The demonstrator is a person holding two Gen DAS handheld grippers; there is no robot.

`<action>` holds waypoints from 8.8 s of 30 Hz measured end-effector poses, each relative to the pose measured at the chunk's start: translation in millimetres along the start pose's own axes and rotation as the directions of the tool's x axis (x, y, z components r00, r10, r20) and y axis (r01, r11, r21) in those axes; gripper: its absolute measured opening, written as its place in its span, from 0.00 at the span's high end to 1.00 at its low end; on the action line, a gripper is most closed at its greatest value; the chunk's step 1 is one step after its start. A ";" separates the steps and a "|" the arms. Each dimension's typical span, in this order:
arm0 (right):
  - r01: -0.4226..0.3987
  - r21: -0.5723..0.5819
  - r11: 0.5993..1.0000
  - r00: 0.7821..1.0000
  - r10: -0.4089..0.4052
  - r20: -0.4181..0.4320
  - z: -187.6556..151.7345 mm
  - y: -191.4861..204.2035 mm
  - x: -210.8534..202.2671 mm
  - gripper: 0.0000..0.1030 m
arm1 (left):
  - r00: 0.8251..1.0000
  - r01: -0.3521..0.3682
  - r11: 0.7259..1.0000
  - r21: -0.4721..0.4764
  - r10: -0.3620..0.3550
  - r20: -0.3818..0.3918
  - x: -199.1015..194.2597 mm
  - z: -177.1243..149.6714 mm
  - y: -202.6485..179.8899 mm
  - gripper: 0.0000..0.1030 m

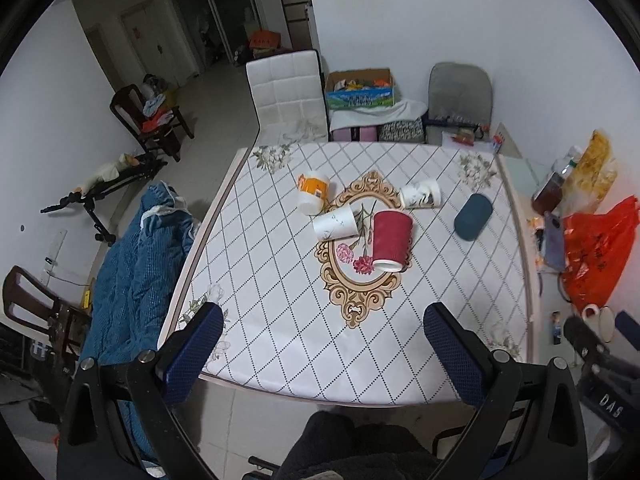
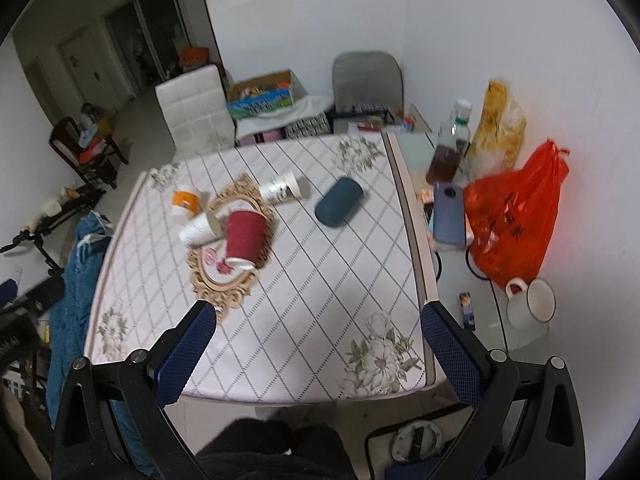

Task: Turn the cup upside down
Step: 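Reach the left tool to the upright bird-print white paper cup and grasp it, then lift the white paper cup with the left tool toward the right tool, then grasp the white paper cup with the right tool while the left tool releases it, then rotate the held white paper cup rim-down with the right tool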

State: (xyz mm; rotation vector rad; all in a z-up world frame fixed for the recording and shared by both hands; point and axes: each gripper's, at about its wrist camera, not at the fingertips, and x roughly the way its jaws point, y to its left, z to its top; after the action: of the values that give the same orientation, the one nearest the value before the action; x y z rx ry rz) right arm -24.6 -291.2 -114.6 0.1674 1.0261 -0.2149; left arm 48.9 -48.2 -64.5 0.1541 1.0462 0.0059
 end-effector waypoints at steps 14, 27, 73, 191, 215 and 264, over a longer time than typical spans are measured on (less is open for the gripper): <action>0.089 0.050 0.995 0.966 -0.074 -0.248 -9.2 -30.4 148.0 0.00 | 0.987 0.023 0.987 0.157 0.003 -0.163 124.6 62.0 -63.8 0.00; 0.190 0.115 0.975 0.874 -0.115 -0.472 -5.4 -57.1 273.5 0.00 | 0.976 0.036 0.894 0.447 0.065 -0.209 253.5 158.9 -152.4 0.00; 0.317 0.220 0.923 0.774 -0.118 -0.622 13.1 -65.8 380.7 0.00 | 0.949 0.230 0.557 0.798 0.053 -0.310 426.2 178.7 -250.5 0.41; -0.025 -0.807 0.590 0.942 -0.257 -0.217 -27.8 146.0 227.1 0.19 | 0.852 0.110 0.990 -0.090 -0.141 -0.504 336.0 -106.9 6.0 0.11; 0.092 -0.071 -0.993 0.976 0.076 0.202 -193.9 133.0 278.2 0.19 | 0.847 0.030 0.997 -0.076 -0.065 -0.527 374.4 -154.3 25.6 0.10; -0.461 -0.886 0.055 0.735 -0.536 -0.416 -18.8 309.1 401.5 0.38 | 0.853 -0.042 0.990 -0.137 -0.036 -0.521 360.3 -170.2 115.3 0.11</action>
State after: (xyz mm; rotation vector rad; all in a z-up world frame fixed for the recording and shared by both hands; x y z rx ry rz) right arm 239.4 -27.6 -458.0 -1.3037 1.7408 0.6897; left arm 90.9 115.2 -443.5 0.0192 1.5889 0.1329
